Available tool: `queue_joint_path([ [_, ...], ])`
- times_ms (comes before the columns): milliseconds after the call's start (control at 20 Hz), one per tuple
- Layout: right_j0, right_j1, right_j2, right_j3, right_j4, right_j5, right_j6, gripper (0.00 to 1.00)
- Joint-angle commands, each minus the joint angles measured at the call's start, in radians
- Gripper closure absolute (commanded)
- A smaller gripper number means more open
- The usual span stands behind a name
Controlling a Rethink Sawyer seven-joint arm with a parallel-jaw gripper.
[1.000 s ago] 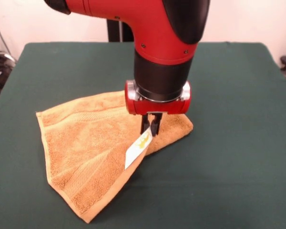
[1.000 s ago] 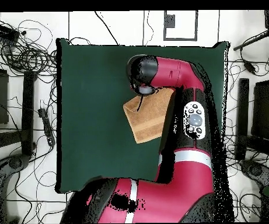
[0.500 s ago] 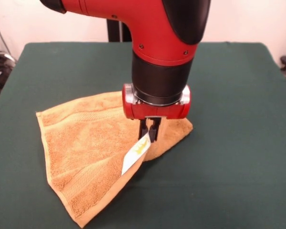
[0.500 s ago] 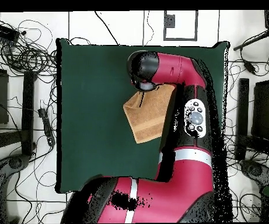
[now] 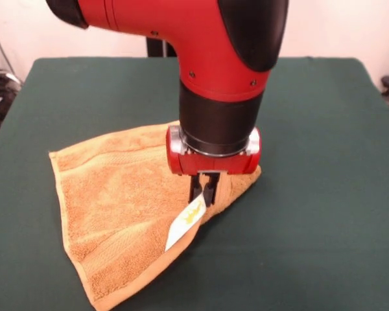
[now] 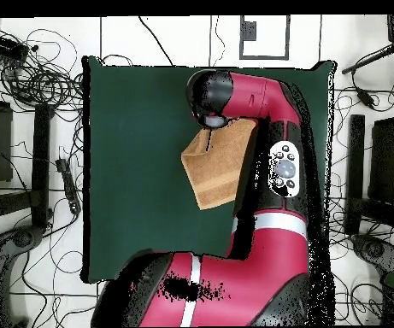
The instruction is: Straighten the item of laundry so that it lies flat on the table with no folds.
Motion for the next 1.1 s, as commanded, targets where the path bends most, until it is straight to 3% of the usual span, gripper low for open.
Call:
queue_joint_path([
  [50,0.054,0.046,0.095,-0.020,0.041,0.061,0.126,1.00],
  [1100,0.057,0.052,0.088,-0.014,0.049,0.033,0.111,1.00],
])
